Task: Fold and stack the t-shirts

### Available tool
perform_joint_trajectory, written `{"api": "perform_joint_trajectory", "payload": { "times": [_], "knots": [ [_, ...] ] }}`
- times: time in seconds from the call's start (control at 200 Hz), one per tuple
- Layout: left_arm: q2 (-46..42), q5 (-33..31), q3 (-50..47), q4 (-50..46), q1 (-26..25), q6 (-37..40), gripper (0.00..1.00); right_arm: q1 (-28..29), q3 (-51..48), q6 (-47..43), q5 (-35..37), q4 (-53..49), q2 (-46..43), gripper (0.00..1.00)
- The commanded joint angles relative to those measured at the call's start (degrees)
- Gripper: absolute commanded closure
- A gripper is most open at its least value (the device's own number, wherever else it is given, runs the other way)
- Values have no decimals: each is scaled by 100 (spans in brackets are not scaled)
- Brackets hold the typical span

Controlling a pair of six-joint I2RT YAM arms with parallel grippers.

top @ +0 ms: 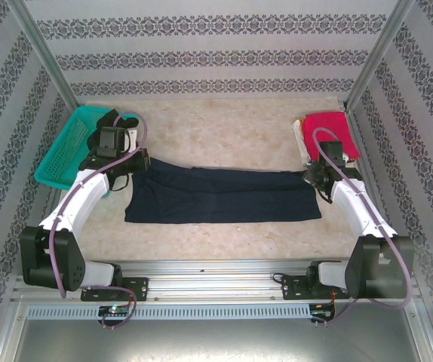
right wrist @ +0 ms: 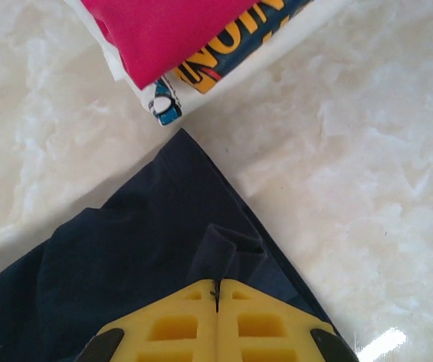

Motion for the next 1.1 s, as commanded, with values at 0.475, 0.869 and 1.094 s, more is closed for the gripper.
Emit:
{"api": "perform_joint_trajectory", "payload": {
  "times": [0.475,0.869,1.094],
  "knots": [
    [-1097,33,-685,-552,87,-472,100,-92,284,-3,78,-255,330,100],
    [-1349,-414,-1416,-783,87,-575,100,-87,161,32,-96,-168,616,100],
    [-1210,-597,-1672,-756,87,-566,100,-70,-142,180,-277,-88,657,100]
  ]
}}
